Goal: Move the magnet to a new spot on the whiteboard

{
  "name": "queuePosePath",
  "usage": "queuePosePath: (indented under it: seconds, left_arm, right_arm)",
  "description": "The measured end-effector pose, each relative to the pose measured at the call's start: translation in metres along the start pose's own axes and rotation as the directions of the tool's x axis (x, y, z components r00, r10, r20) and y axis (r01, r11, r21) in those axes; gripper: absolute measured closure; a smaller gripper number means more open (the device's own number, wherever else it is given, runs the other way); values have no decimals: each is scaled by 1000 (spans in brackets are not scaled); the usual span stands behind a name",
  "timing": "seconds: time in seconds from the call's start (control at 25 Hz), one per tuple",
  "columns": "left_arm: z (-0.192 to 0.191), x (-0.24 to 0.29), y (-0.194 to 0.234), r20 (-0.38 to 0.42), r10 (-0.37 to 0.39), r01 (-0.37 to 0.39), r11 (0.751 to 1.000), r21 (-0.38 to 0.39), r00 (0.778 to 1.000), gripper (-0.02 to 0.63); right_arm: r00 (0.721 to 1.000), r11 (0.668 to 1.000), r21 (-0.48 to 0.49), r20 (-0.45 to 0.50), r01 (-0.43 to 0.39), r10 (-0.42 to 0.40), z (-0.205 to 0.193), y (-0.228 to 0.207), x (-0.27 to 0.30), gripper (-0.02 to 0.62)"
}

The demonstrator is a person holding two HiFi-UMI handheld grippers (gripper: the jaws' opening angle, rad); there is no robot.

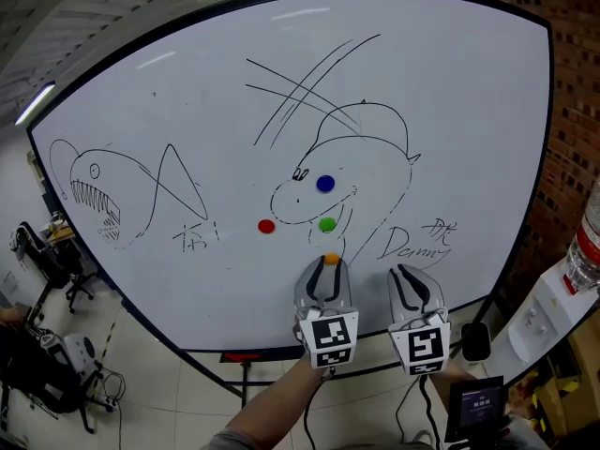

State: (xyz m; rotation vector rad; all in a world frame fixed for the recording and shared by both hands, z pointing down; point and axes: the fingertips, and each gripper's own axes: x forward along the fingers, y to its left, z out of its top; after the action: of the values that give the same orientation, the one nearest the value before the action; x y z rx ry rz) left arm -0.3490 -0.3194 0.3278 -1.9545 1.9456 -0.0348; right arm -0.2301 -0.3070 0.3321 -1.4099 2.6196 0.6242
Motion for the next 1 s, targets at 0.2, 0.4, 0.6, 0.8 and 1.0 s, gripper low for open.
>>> queuePosePath:
  seconds: [0.2,0.4,0.6,0.8,1.0]
  left_arm:
    - [22,28,-58,37,-47,47,999,3,998,485]
    - [50,64,-135,72,-86,86,996,7,994,485]
    - [75,99,-205,96,-110,110,994,10,989,485]
    - [97,129,-261,118,-125,124,992,20,985,483]
    - [132,156,-306,153,-130,126,991,38,980,483]
  right_arm:
    - [999,999,-9,-3,48,-48,-12,-55,-18,537]
    - [996,996,-32,-7,88,-88,-28,-131,-39,540]
    - [992,991,-37,8,128,-128,-38,-212,-54,540]
    - [984,984,-30,11,176,-175,-50,-287,-67,541]
    - [980,980,-6,15,197,-197,-59,-341,-79,543]
